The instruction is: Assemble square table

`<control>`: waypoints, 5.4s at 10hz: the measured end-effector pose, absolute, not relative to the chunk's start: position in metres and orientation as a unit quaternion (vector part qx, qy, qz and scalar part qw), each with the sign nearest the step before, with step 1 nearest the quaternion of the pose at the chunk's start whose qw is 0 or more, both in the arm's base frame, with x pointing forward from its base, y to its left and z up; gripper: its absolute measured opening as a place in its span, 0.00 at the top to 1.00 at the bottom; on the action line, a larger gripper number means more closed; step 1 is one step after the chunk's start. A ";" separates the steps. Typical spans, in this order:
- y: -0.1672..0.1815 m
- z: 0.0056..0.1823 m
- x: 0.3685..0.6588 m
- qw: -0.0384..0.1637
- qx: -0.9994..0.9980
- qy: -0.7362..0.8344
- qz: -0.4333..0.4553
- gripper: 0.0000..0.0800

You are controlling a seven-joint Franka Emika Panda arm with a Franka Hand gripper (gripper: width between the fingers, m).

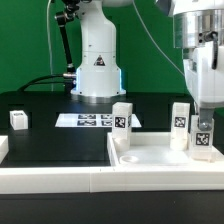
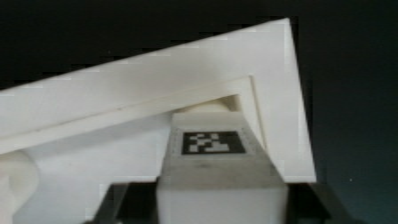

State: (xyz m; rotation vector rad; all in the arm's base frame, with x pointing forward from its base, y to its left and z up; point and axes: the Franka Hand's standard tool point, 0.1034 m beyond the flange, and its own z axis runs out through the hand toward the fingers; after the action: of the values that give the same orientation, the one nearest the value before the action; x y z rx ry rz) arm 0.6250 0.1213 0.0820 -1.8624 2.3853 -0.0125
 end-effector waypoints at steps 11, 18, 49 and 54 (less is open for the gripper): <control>0.129 0.084 0.627 0.055 -0.871 0.488 -0.033 0.19; 0.126 0.083 0.627 0.032 -0.965 0.258 -0.048 0.19; 0.120 0.080 0.625 0.057 -0.674 0.736 -0.026 0.54; 0.121 0.080 0.625 0.050 -0.781 0.622 -0.035 0.19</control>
Offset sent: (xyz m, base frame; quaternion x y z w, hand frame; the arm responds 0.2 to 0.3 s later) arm 0.0002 -0.0026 0.0030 -0.0108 0.0074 -0.0498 0.9987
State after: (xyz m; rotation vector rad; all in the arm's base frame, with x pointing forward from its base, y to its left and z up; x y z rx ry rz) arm 0.6252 0.1209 0.0801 -2.3785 1.8930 -0.1051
